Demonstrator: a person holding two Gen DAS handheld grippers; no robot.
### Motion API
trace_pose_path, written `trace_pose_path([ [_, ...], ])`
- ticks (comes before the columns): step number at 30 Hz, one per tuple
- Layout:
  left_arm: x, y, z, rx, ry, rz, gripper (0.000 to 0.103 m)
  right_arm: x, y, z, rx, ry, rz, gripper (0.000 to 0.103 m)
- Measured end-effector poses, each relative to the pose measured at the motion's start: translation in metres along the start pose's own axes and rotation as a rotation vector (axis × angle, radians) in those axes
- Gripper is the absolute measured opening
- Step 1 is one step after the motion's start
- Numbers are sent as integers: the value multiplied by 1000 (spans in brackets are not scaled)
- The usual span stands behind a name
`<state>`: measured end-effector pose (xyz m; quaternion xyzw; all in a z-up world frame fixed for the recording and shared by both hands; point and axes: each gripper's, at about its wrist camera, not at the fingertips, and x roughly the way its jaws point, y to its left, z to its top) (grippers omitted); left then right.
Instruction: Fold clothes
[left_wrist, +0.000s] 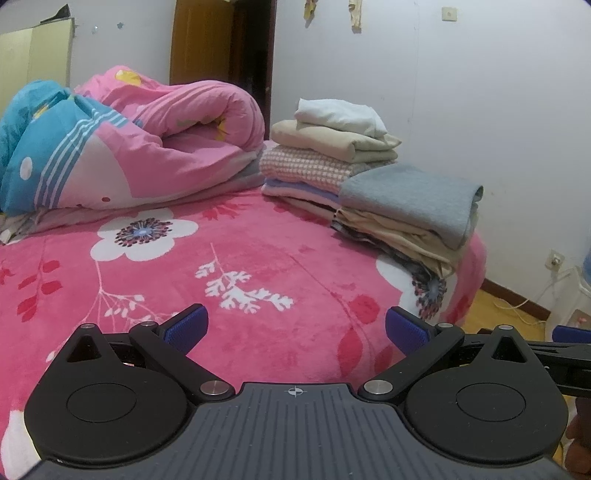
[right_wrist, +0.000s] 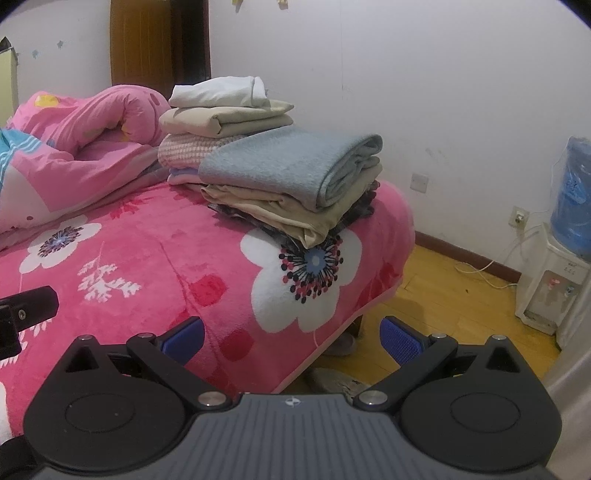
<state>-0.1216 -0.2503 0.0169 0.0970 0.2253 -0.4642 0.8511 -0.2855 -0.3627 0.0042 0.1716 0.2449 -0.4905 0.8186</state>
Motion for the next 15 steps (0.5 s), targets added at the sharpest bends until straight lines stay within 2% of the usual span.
trace_pose_path([
  [15, -1, -2, 1, 5, -2, -20, 103, -2, 5, 2, -14, 5, 7, 103],
])
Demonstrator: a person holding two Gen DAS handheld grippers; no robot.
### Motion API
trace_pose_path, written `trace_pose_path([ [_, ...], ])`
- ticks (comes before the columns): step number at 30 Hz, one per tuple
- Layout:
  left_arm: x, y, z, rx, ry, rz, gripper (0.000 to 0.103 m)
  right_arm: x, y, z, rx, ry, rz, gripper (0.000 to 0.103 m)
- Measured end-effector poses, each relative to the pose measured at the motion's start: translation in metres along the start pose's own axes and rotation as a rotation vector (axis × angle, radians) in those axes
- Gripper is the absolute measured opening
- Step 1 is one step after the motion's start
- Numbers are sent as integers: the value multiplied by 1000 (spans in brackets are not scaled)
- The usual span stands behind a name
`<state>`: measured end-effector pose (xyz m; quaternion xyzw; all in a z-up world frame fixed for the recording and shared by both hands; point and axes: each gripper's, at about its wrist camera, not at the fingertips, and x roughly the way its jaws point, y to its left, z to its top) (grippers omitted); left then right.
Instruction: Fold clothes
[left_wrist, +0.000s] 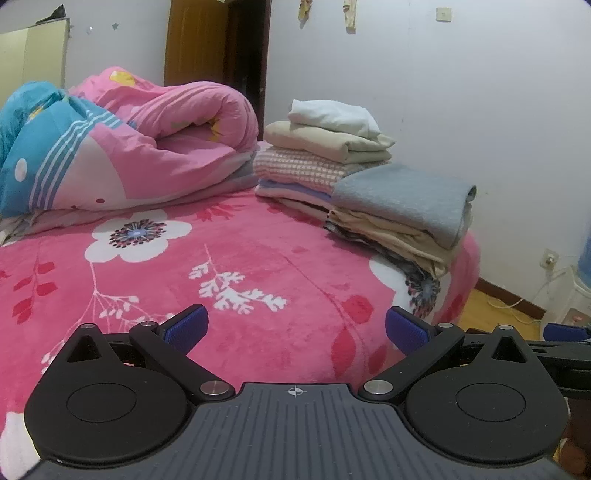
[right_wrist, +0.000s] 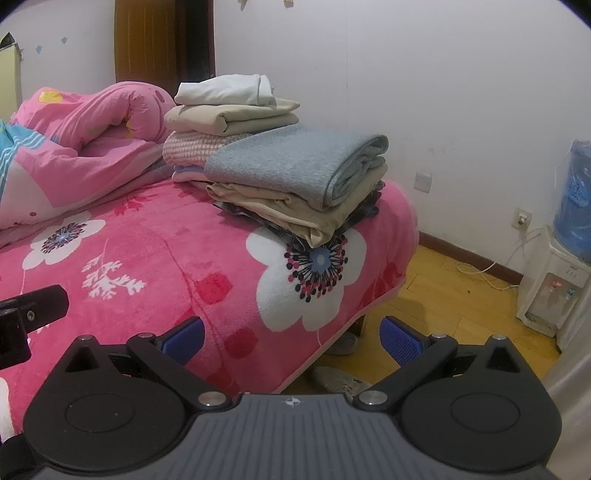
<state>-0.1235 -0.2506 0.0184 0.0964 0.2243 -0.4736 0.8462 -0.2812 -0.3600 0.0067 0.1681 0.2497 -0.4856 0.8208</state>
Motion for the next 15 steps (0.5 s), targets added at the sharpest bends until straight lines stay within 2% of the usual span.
trace_pose_path([
  [15, 1, 1, -3, -3, 17, -9, 103, -2, 4, 1, -3, 2, -4, 103],
])
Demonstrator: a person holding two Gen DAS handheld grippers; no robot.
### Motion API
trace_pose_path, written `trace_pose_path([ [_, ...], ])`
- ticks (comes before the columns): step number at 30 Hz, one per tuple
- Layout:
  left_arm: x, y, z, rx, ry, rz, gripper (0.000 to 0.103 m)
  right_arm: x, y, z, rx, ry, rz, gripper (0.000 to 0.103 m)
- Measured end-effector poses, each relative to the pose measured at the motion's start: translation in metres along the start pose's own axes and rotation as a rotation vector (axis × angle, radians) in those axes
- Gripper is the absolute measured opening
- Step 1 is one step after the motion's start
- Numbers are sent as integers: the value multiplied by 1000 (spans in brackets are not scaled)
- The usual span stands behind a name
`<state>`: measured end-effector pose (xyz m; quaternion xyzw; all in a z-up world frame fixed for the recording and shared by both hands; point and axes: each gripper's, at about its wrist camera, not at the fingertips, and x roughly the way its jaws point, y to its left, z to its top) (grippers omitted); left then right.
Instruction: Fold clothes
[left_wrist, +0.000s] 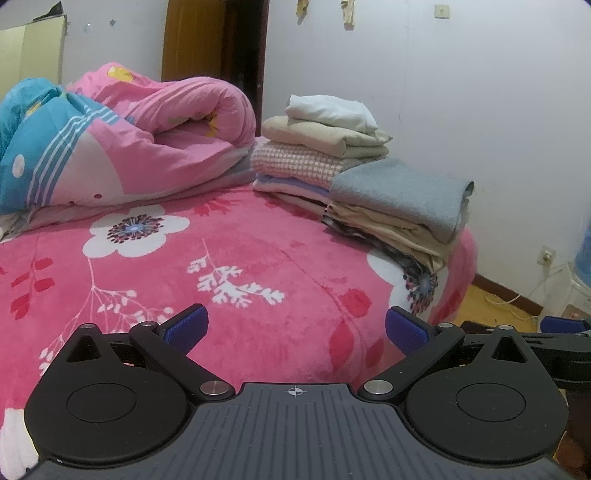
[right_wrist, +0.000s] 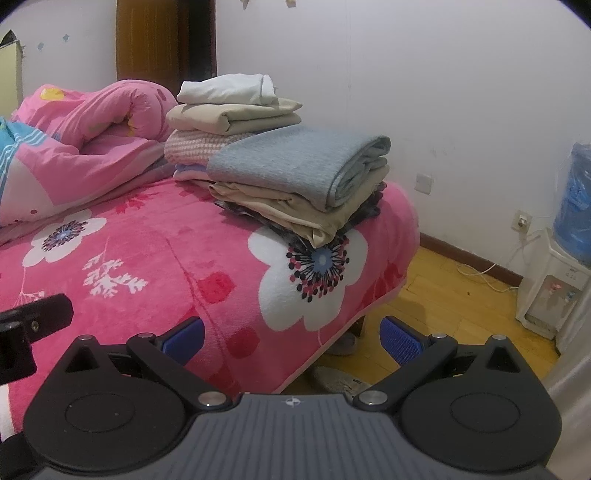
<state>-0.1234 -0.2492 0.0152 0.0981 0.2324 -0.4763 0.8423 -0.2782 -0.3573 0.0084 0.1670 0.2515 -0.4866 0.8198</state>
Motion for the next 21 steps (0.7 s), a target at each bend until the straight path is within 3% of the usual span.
trace_pose_path([
  [21, 9, -9, -4, 11, 70, -16, 103, -8, -5, -1, -5, -17, -18, 103],
])
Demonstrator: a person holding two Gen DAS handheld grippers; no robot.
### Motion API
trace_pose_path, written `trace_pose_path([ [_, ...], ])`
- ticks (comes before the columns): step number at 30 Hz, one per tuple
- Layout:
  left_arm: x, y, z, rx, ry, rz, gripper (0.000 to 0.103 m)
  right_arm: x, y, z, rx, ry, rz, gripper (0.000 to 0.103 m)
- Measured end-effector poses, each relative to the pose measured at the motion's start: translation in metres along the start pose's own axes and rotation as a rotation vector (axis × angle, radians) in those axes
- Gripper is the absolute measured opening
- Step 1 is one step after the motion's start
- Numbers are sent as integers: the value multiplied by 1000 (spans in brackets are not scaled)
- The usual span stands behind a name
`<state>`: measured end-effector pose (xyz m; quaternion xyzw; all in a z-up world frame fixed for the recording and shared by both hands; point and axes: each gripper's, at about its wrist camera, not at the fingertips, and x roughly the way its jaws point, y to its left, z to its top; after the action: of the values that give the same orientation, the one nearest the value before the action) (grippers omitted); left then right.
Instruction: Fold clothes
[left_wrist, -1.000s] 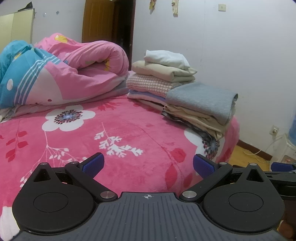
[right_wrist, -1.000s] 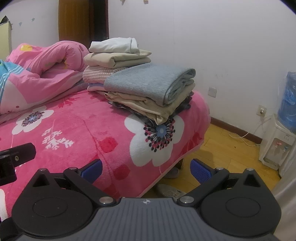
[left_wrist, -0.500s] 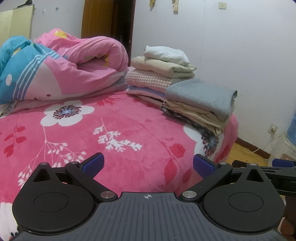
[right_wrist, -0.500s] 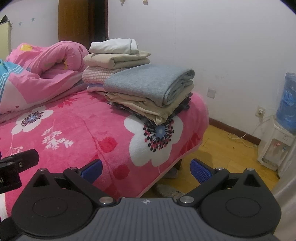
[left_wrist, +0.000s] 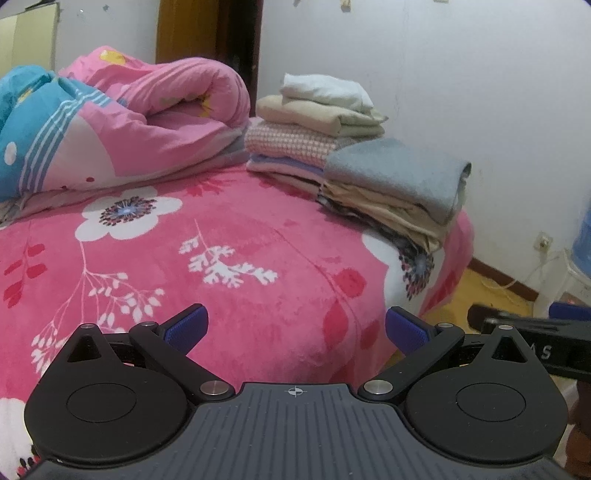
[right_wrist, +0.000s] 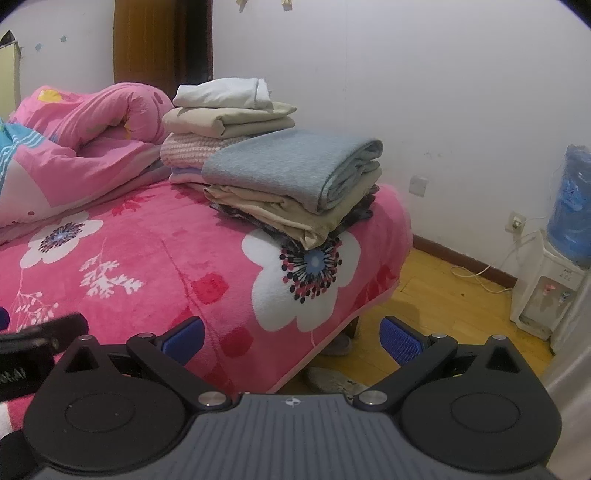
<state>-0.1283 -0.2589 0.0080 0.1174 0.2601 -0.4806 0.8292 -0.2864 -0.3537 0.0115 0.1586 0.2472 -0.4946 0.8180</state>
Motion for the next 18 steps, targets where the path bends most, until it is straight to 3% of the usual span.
trace_pose_path([
  [6, 0, -12, -1, 14, 10, -24, 103, -5, -10, 0, 1, -20, -43, 103],
  [18, -12, -25, 9, 31, -21, -20, 103, -18, -20, 12, 23, -68, -40, 103],
])
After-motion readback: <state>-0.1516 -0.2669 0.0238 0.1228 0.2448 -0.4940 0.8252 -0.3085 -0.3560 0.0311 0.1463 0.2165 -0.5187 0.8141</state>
